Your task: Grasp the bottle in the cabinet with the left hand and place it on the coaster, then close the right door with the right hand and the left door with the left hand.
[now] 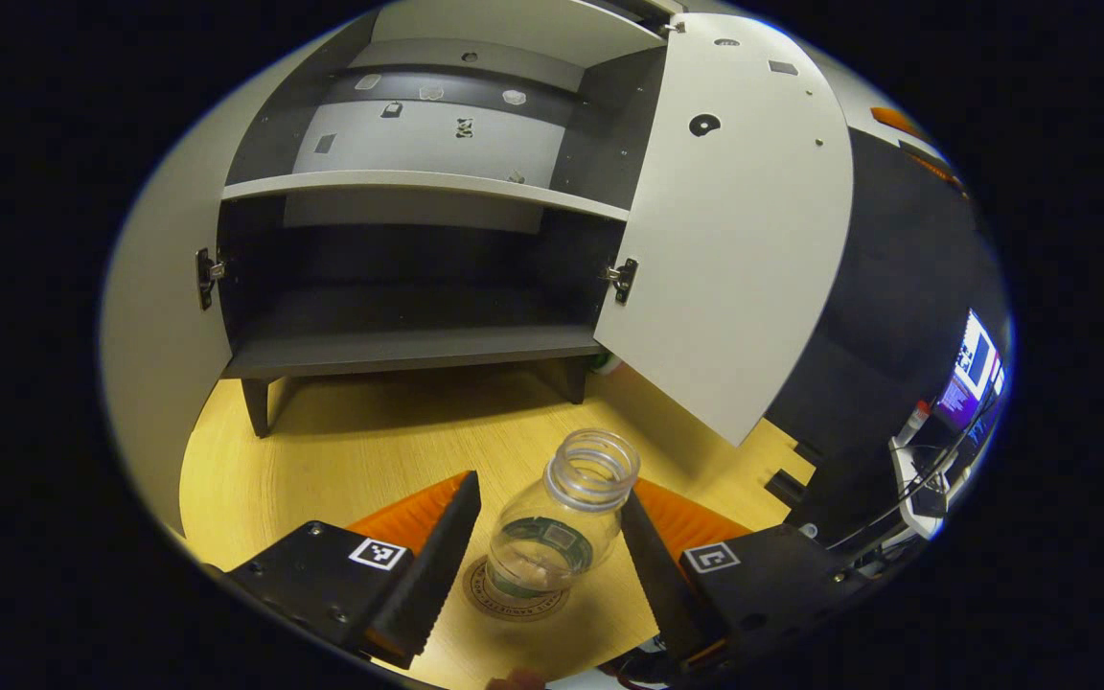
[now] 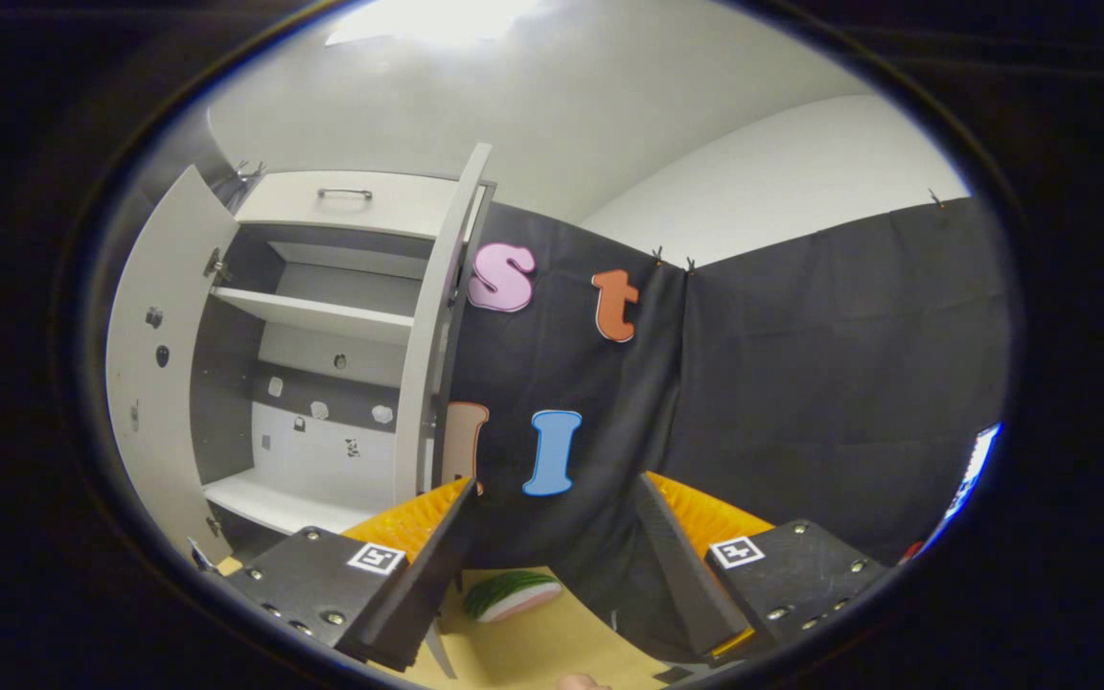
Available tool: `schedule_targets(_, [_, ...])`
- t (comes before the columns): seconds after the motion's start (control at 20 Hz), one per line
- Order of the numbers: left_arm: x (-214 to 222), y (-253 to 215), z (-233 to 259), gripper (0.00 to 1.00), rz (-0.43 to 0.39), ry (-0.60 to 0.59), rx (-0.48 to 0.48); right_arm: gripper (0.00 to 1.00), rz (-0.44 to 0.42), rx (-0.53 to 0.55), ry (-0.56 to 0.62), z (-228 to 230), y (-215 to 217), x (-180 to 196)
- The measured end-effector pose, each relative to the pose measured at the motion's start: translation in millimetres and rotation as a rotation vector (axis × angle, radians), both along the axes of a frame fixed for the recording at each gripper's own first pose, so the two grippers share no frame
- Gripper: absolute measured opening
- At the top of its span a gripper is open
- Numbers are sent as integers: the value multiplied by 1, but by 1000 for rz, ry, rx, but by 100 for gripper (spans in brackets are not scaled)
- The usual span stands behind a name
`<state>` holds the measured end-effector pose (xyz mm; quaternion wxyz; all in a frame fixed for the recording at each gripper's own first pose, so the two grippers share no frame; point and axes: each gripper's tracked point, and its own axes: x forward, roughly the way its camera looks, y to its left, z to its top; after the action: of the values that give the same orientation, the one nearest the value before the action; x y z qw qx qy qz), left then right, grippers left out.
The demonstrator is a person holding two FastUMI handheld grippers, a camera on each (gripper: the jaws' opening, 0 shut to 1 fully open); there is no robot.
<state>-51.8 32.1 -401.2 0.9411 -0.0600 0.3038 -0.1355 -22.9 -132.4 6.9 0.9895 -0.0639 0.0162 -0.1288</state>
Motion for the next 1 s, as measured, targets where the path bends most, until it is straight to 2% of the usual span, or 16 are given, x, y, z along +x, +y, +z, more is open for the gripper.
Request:
schedule_targets(0.15, [8, -3, 26, 90, 2, -44, -2, 100, -5, -1, -1, -1, -3, -1])
schedule_targets(0.25, [17, -8, 62, 90, -2, -116, -7, 96, -2, 2, -2, -1, -5, 3])
schedule_targets(0.4, [35, -9, 126, 89, 16, -227, 4, 100, 16, 10, -5, -3, -5, 13])
schedule_targets(0.45, [40, -8, 147, 89, 29, -246, 13, 96, 27, 12, -3, -4, -4, 18])
schedule_targets(0.5, [44, -5, 169, 89, 49, -258, 20, 100, 40, 16, -1, -7, -2, 25])
schedule_targets(0.7, [53, 13, 262, 89, 138, -358, 50, 100, 111, 42, 12, -19, 11, 48])
schedule_targets(0.85, [47, 31, 314, 89, 203, -415, 122, 100, 157, 62, 30, -30, 20, 57])
schedule_targets(1.0, [39, 41, 350, 88, 253, -471, 132, 100, 212, 85, 41, -33, 33, 60])
